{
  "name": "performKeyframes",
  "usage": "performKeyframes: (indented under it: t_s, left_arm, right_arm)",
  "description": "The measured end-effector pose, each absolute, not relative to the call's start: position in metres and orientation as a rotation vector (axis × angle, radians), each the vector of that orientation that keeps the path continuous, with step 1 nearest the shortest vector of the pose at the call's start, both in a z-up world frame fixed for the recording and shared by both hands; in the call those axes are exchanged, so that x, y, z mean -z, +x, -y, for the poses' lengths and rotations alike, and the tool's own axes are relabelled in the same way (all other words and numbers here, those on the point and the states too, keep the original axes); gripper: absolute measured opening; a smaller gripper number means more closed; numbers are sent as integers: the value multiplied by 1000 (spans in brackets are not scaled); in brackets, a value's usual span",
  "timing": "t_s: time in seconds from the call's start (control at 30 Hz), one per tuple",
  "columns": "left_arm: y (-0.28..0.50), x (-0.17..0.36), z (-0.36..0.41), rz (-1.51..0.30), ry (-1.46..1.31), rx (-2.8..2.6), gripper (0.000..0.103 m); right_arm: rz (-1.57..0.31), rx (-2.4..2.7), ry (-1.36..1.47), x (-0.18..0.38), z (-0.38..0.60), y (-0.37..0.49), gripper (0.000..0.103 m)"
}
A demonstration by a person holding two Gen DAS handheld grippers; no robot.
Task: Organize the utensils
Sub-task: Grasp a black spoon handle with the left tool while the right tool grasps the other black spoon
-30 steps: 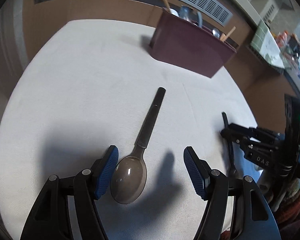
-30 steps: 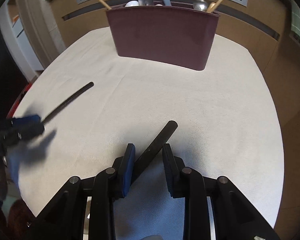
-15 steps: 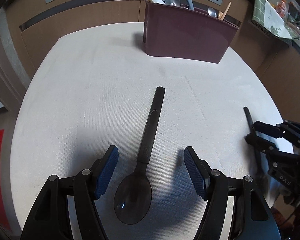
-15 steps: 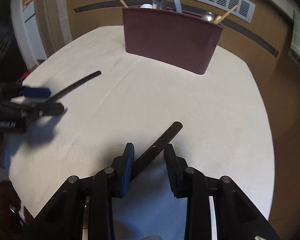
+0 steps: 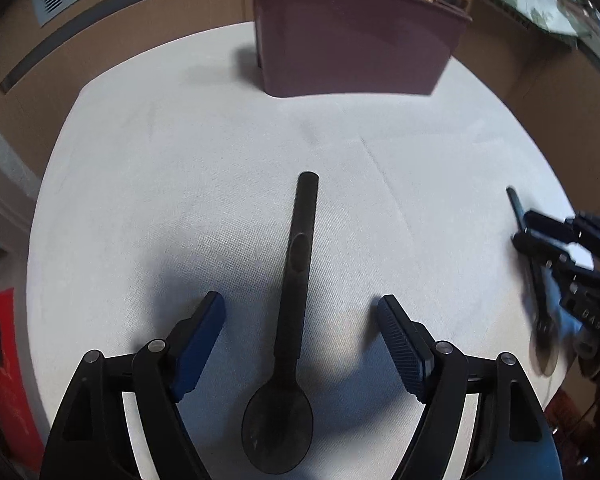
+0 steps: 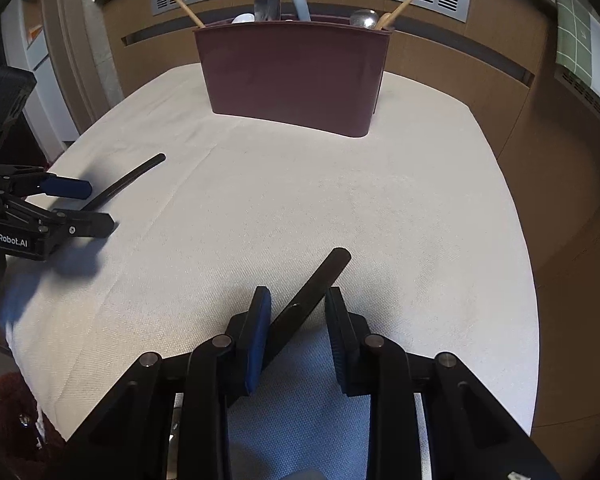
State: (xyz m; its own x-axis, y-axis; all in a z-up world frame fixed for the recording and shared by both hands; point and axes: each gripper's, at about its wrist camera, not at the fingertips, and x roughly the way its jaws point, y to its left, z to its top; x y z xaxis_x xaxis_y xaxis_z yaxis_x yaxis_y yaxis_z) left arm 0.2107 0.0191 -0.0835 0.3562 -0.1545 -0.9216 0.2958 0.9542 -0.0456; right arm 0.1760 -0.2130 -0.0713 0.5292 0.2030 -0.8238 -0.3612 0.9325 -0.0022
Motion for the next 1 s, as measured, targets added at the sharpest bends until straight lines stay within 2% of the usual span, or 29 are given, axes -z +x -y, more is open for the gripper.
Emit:
performKeyframes:
  t_s: [0.13, 0.2, 0.27, 0.33, 0.4, 0.47, 0.77, 1.0]
  left_arm:
    - [210, 83, -21, -1153, 129, 292, 75]
    - [211, 82, -23, -1115, 120, 262, 63]
    - [215, 80, -26, -1095, 98, 258, 40]
    - [219, 79, -26, -1090, 84, 268, 29]
    - [223, 79, -22, -1082, 89, 279, 23]
    - [222, 78, -16, -1055, 85, 295, 14]
    - [199, 72, -4, -958, -7, 298, 13]
    - [192, 73, -21, -998, -38, 289, 14]
  right_arm:
    - [-940, -340, -152, 72, 218, 169, 26]
    - [-933, -347, -137, 72, 222, 164, 27]
    - [-937, -355, -123, 71, 225, 160, 27]
    - [-950, -364, -110, 69, 229, 157, 27]
    - [-961, -362, -88, 66, 233, 154, 28]
    - [-982, -359, -50, 65, 237, 153, 28]
    - [-985, -309, -80, 71, 204, 180, 30]
    - [-954, -324, -179, 72, 171, 198, 26]
